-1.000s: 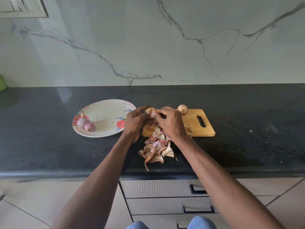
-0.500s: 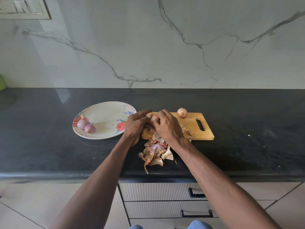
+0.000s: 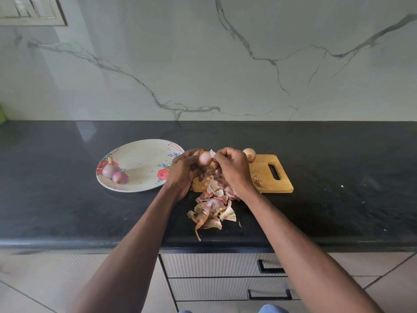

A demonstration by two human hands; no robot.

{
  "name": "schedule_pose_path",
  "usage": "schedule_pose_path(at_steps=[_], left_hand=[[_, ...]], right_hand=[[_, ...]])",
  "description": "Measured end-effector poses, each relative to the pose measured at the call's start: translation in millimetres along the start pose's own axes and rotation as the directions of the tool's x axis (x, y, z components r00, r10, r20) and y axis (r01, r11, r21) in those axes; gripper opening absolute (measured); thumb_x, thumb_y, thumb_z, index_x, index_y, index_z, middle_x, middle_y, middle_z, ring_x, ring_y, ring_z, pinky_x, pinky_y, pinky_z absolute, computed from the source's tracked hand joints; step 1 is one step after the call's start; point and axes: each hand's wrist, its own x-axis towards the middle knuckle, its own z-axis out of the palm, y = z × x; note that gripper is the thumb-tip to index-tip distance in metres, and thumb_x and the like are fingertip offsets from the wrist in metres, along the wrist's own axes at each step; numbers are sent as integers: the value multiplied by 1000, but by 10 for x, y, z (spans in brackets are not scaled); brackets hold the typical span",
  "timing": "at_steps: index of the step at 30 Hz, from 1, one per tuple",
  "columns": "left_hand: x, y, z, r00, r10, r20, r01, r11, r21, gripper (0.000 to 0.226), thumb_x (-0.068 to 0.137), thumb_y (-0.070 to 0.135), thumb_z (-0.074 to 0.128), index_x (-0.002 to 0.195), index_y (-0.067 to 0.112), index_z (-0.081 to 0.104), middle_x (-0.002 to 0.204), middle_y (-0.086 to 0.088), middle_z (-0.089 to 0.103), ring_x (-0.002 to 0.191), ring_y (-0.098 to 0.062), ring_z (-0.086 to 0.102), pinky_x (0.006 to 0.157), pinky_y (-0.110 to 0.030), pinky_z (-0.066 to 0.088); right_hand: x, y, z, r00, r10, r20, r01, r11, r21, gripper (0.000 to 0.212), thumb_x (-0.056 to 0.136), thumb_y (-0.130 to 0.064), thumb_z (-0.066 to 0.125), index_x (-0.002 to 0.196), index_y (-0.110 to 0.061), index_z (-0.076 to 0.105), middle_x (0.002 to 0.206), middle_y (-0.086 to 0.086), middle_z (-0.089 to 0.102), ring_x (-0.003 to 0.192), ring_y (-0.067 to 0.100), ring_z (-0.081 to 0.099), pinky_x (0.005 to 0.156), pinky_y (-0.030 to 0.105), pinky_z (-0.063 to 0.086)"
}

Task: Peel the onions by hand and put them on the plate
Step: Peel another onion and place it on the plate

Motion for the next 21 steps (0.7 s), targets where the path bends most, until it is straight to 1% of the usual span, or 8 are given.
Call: schedule_pose_path(at_steps=[3,5,8,11,13,16,19,21], left_hand=[[13,4,1,1000,-18,-6,18,1000,-26,23,104,6,44,115,0,63,96,-15,71,73,-20,68,58,-26,57],[7,9,5,1000,-6,14,6,999,-35,23,104,6,45,116,0,64,98,-15,71,78,-18,71,64,-26,58],[7,-22,-15,998,27,56,-24,999,-49,22,100,4,54,119,-2,65,103,-20,71,87,-27,71,77,-37,62],[19,-57,-34,999,23,27,-21,997,-73,22,94,0,62,116,1,66,105,-20,73,94,-33,71,94,-50,56],[11,-51,-21,999,29,18,-28,997,-68,25,90,0,66,115,2,66,104,-18,74,93,-32,71,95,-50,55],[5,-46,-16,999,38,21,-37,999,-36,34,83,1,72,117,0,65,105,-21,73,93,-34,70,94,-50,57],[2,-42,-21,1000,24,10,-23,999,-40,30,86,0,70,116,0,65,107,-21,72,92,-33,72,87,-45,61],[-1,-39,-24,1000,21,13,-21,1000,-23,26,89,1,68,115,1,65,107,-20,73,93,-33,73,84,-43,61]], right_hand=[[4,-59,-9,994,101,43,-108,975,192,15,89,-5,63,77,3,67,60,9,64,50,16,56,48,24,47],[7,-81,-18,992,119,48,-127,969,210,15,88,-4,63,76,4,67,60,11,64,50,16,56,48,23,47],[-5,-62,-13,995,93,26,-96,986,138,16,87,-4,62,76,7,67,60,12,65,52,19,58,51,27,49],[-18,-7,-2,999,1,-32,-3,999,-53,19,88,-20,68,77,-4,68,63,6,66,54,12,59,53,28,48],[-14,29,4,997,-69,-27,64,986,-156,20,86,-30,74,87,-11,70,75,-1,69,62,6,61,55,19,47],[5,86,19,982,-189,10,186,952,-244,19,84,-26,78,95,-12,72,94,-1,69,82,6,65,67,15,51],[-10,117,29,943,-332,14,316,884,-343,8,87,-11,73,94,-7,72,95,1,68,84,9,62,73,17,53],[-19,127,34,916,-400,30,377,833,-404,5,89,-3,68,93,-3,71,93,5,68,82,9,60,71,9,48]])
